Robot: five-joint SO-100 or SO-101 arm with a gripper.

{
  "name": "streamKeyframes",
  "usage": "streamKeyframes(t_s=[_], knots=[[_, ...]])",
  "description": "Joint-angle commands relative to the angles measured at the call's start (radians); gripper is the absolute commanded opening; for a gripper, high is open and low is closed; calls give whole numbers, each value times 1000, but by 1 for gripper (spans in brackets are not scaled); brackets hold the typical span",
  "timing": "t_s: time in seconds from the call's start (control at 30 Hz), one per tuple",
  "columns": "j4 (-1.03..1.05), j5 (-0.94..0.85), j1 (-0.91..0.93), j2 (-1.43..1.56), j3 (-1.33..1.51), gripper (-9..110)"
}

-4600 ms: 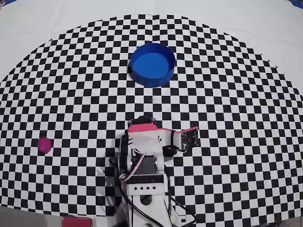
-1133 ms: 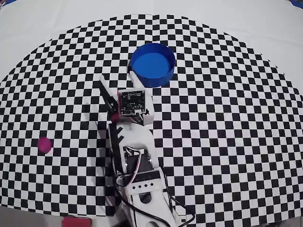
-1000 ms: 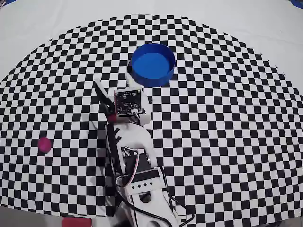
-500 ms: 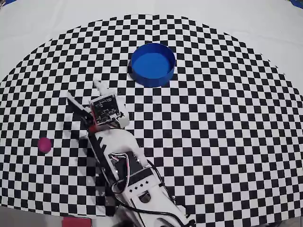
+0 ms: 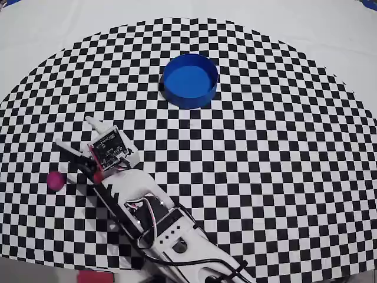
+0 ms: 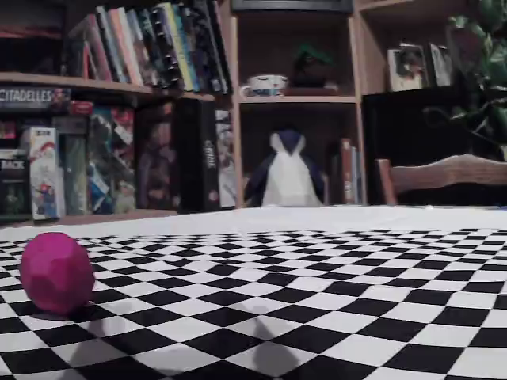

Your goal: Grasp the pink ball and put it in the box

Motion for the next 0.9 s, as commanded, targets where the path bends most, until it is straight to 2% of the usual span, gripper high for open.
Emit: streamKeyframes(t_s=[0.0, 0.87], knots=[[-18, -8, -49, -14, 8, 25], [-35, -12, -264, -49, 8, 25]])
